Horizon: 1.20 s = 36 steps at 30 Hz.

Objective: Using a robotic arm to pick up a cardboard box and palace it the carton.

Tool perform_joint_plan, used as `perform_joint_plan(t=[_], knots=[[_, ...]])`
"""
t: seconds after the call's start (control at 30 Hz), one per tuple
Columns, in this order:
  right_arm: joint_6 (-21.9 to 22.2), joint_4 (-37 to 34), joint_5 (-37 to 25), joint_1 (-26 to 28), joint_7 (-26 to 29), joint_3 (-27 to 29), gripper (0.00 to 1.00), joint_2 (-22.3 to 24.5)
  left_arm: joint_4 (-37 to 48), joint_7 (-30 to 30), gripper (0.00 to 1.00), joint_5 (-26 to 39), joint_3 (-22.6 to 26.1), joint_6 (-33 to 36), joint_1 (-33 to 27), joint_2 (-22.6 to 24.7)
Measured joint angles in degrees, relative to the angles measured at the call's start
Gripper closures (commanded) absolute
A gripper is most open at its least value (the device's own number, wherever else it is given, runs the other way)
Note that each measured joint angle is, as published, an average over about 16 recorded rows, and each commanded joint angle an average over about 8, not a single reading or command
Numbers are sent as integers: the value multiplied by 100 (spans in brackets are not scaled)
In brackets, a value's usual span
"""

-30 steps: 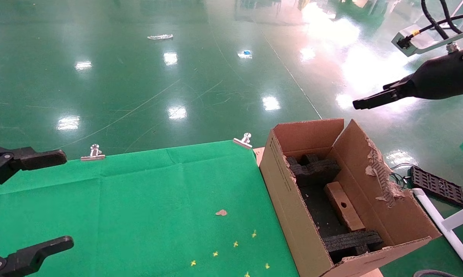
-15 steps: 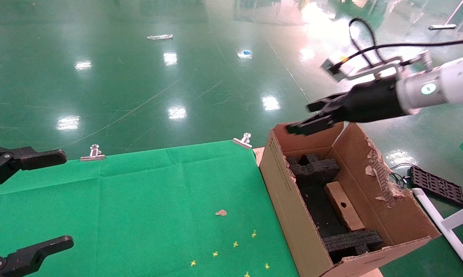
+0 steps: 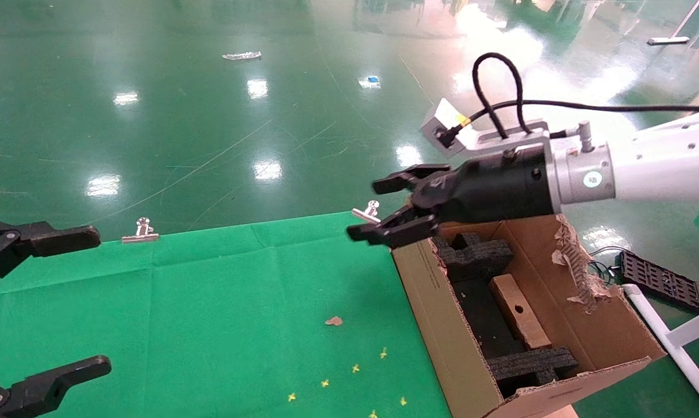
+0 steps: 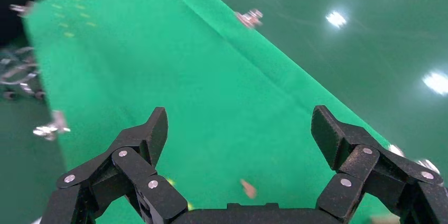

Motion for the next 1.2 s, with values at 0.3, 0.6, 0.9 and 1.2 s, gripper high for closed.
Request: perform_joint_plan(t=[0.3, 0.6, 0.9, 1.2], knots=[[-266, 671, 438, -1057, -438, 1210, 0, -13, 0, 1, 0, -1, 2, -1, 0, -1], [-533, 1346, 878, -2120, -878, 2427, 0, -26, 0, 2, 0, -3, 4, -2, -1, -2], [-782, 1980, 1289, -3122, -1284, 3573, 0, -38, 0, 3, 0, -4, 5, -3, -1, -2], [-906, 2292, 1498, -3620, -1468, 4144, 0, -43, 1, 4, 0, -5, 6, -4, 0, -3]])
